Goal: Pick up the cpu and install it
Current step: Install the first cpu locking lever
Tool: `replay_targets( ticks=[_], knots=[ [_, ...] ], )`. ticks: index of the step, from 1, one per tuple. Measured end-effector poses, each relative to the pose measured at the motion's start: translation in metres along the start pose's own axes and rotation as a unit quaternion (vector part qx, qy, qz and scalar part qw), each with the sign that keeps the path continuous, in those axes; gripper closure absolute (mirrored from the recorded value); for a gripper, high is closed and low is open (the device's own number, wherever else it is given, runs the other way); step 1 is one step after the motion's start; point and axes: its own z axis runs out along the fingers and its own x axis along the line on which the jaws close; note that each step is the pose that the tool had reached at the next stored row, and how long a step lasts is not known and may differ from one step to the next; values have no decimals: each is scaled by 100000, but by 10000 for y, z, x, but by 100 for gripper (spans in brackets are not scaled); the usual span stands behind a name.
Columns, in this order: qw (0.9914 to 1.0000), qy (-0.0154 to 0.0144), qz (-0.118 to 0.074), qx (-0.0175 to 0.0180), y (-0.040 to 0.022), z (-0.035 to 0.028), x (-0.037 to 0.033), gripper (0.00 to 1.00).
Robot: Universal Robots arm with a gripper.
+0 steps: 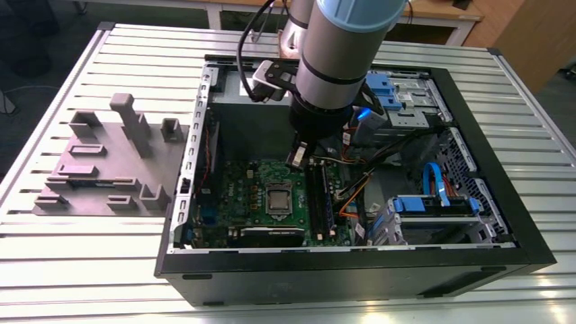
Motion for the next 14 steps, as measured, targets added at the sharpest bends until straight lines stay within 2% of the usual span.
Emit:
replay_targets(
  ticks=[5, 10, 12, 14],
  knots=[
    [99999, 31, -352, -12, -1, 0, 3, 89],
    [99964, 222, -2655, -34, -3, -1, 9, 89],
    [99931, 259, -3714, 67, -5, -1, 10, 89],
    [99905, 133, -4331, 382, -5, -1, 12, 89]
  ],
)
